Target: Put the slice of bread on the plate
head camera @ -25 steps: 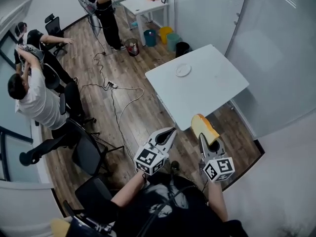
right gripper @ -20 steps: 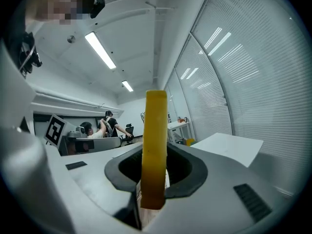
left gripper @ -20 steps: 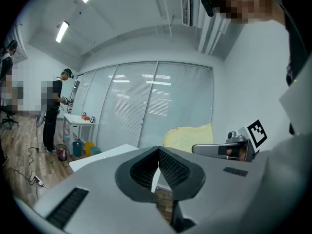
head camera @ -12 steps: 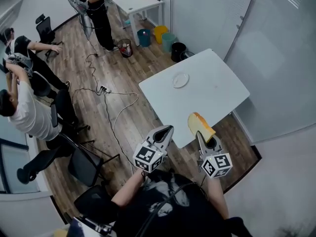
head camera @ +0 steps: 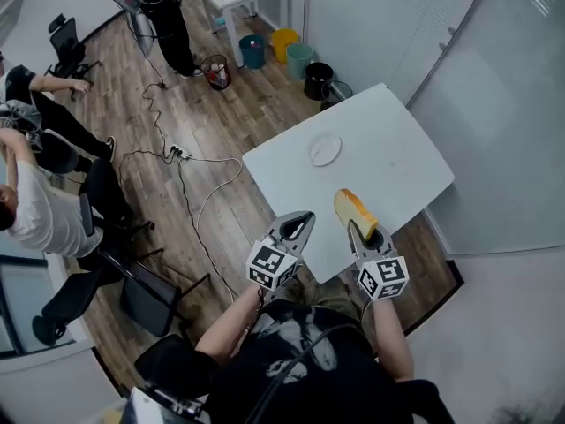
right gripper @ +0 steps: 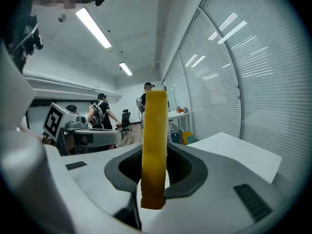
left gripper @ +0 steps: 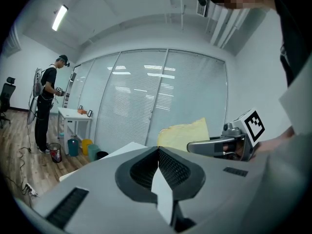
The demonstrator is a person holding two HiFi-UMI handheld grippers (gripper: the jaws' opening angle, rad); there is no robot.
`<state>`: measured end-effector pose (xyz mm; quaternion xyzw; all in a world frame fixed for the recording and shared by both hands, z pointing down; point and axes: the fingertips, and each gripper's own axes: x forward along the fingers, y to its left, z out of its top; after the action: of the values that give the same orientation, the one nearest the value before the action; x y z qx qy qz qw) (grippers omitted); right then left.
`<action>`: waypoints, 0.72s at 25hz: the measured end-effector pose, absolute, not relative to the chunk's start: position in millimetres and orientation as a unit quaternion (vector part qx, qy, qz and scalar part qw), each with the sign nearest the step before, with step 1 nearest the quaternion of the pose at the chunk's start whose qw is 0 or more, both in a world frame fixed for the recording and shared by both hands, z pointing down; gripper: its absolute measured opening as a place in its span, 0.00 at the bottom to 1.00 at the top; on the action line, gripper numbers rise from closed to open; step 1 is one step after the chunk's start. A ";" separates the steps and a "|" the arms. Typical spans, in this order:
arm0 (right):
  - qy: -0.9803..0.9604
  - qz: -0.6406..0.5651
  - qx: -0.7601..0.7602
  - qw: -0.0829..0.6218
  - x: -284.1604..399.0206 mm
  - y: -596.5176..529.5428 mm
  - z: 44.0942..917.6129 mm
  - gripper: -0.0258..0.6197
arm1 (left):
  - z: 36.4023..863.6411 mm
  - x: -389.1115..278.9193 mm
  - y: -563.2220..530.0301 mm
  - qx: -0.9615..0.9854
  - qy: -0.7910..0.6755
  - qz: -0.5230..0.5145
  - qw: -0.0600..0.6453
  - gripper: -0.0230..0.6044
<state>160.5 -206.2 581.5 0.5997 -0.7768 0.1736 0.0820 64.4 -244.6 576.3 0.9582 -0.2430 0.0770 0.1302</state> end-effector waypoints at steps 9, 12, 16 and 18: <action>-0.796 0.174 0.546 0.195 206.3 -326.0 685.2 0.18 | 651.5 99.3 -339.9 0.916 -0.332 0.127 0.187 0.05; -0.796 0.162 0.527 0.249 217.3 -365.9 724.9 0.18 | 665.5 101.7 -361.9 0.904 -0.359 0.138 0.189 0.05; -0.785 0.113 0.515 0.326 224.5 -415.5 764.6 0.18 | 684.0 97.2 -378.4 0.892 -0.380 0.148 0.195 0.05; -0.770 0.066 0.505 0.385 228.1 -440.1 783.4 0.18 | 694.1 100.6 -385.9 0.889 -0.380 0.152 0.203 0.05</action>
<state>228.1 -440.1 783.4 0.5047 -0.7699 0.0656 0.3850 100.6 -385.9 694.1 0.8894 -0.3799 0.1524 0.2034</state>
